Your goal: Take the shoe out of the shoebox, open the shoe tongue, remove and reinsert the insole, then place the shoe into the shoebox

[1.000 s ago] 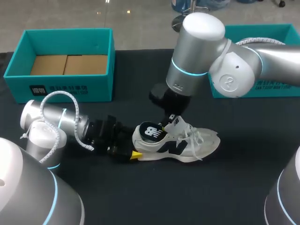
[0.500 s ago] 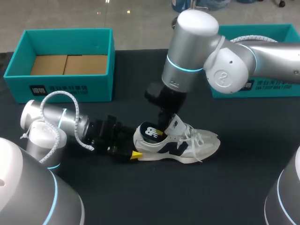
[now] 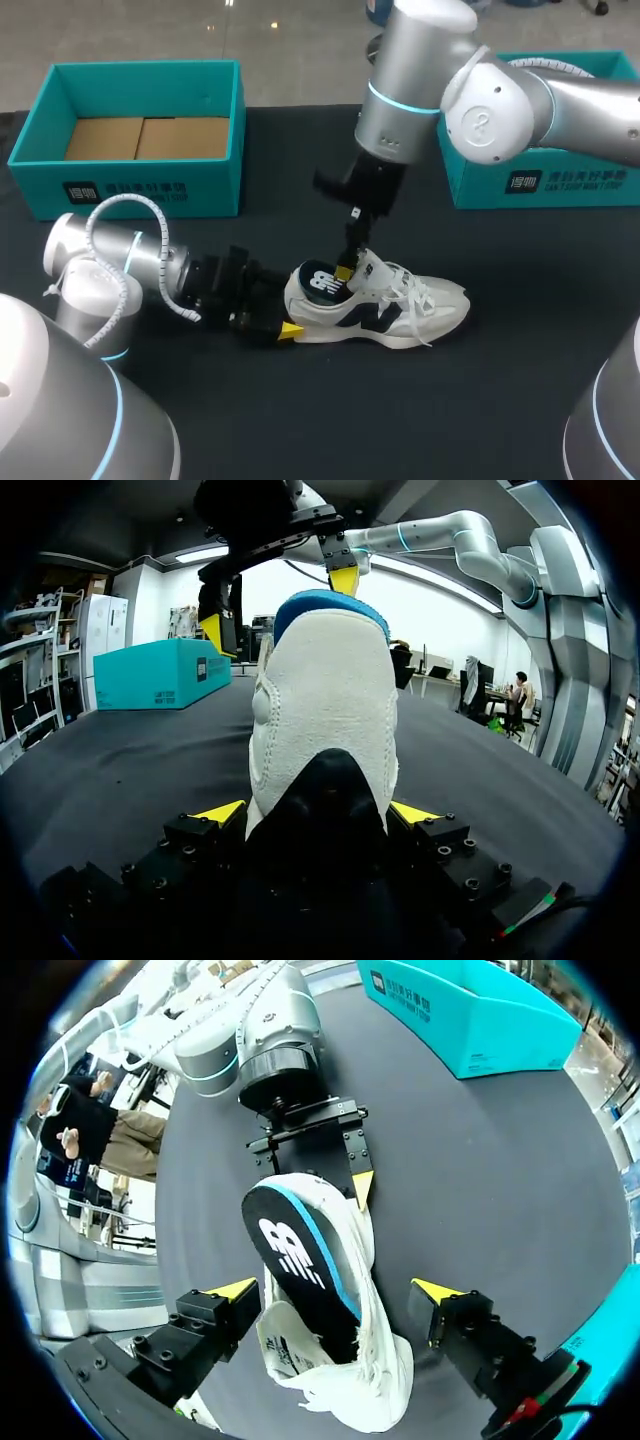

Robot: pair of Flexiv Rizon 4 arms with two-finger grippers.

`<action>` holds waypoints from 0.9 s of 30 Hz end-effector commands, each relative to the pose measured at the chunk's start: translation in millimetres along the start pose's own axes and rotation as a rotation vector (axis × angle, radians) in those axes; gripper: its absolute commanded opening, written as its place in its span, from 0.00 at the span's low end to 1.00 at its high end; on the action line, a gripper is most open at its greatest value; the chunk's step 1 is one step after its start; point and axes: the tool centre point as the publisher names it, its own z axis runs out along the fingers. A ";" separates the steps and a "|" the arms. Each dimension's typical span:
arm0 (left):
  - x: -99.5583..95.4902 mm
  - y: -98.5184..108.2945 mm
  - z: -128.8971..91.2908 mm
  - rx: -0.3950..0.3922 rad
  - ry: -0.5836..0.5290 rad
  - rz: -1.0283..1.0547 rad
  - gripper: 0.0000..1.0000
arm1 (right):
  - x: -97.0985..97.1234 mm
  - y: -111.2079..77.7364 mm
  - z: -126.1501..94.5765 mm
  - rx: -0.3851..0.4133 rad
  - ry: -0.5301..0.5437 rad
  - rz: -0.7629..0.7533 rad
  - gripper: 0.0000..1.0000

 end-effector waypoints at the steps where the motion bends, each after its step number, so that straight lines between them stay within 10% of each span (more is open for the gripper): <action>1: -0.1 3.3 2.5 -0.001 -0.001 0.000 0.00 | -3.4 6.1 0.7 0.007 0.029 -0.007 1.00; 27: -0.1 3.3 2.5 -0.001 -0.001 0.000 0.00 | 22.7 25.5 16.1 0.050 0.164 -0.095 1.00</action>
